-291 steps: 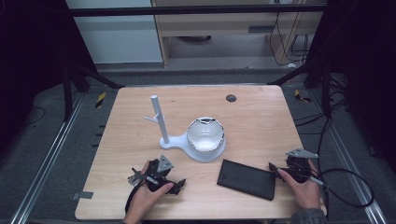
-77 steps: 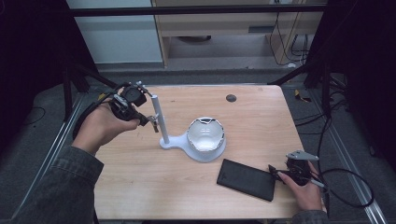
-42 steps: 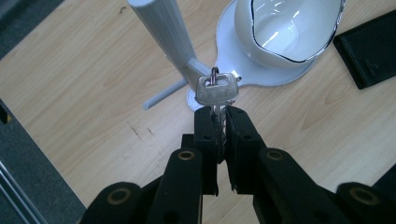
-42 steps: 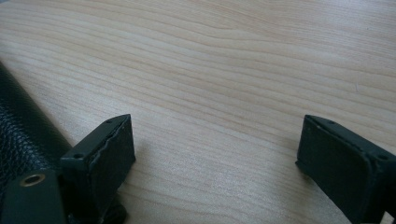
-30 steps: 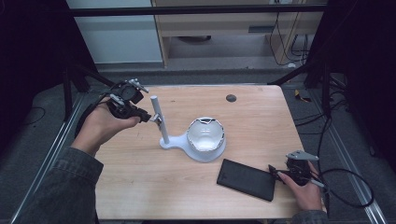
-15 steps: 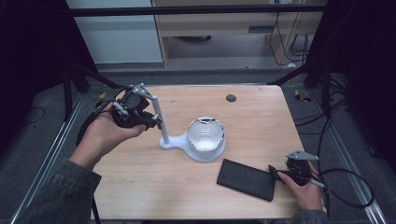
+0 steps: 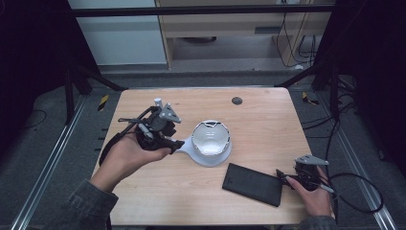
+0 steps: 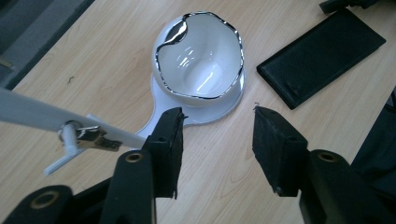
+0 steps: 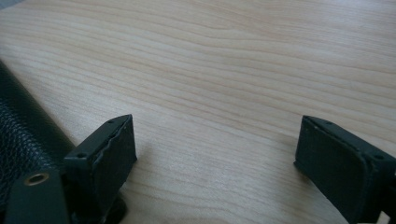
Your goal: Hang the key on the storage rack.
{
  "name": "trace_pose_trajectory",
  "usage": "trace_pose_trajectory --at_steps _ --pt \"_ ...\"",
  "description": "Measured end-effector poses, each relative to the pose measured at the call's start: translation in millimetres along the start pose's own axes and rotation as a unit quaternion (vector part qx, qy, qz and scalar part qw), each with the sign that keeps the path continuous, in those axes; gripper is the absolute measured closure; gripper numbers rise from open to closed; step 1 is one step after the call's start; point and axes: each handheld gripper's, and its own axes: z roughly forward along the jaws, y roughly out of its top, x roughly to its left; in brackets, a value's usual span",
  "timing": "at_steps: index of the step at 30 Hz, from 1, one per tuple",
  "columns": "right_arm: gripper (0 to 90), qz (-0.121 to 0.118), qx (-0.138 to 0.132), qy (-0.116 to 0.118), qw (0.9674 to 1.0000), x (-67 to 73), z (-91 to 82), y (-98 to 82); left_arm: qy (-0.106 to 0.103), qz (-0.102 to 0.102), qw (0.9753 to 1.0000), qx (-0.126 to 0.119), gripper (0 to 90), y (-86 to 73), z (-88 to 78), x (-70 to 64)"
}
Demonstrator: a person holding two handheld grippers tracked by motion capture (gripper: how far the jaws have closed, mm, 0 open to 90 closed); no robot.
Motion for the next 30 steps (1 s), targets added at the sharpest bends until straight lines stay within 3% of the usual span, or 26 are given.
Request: trace_pose_trajectory --at_steps 4,14,23,30 --pt "15.2 0.002 -0.024 -0.005 0.9997 1.3 -12.9 2.2 -0.009 0.009 0.9999 0.001 46.6 0.2 11.5 -13.2" --pt "15.4 -0.040 -0.060 -0.020 0.9972 20.6 -46.2 0.5 -0.028 0.009 0.9996 0.000 33.8 -3.6 46.5 -39.2" --pt "14.8 -0.064 -0.077 -0.003 0.9950 39.6 -65.8 -4.8 -0.049 0.003 0.9988 -0.001 27.4 -4.7 75.0 -52.7" --pt "14.1 -0.078 -0.077 0.008 0.9939 49.5 -67.8 -6.7 -0.067 0.001 0.9978 -0.004 24.3 -3.7 94.7 -63.8"
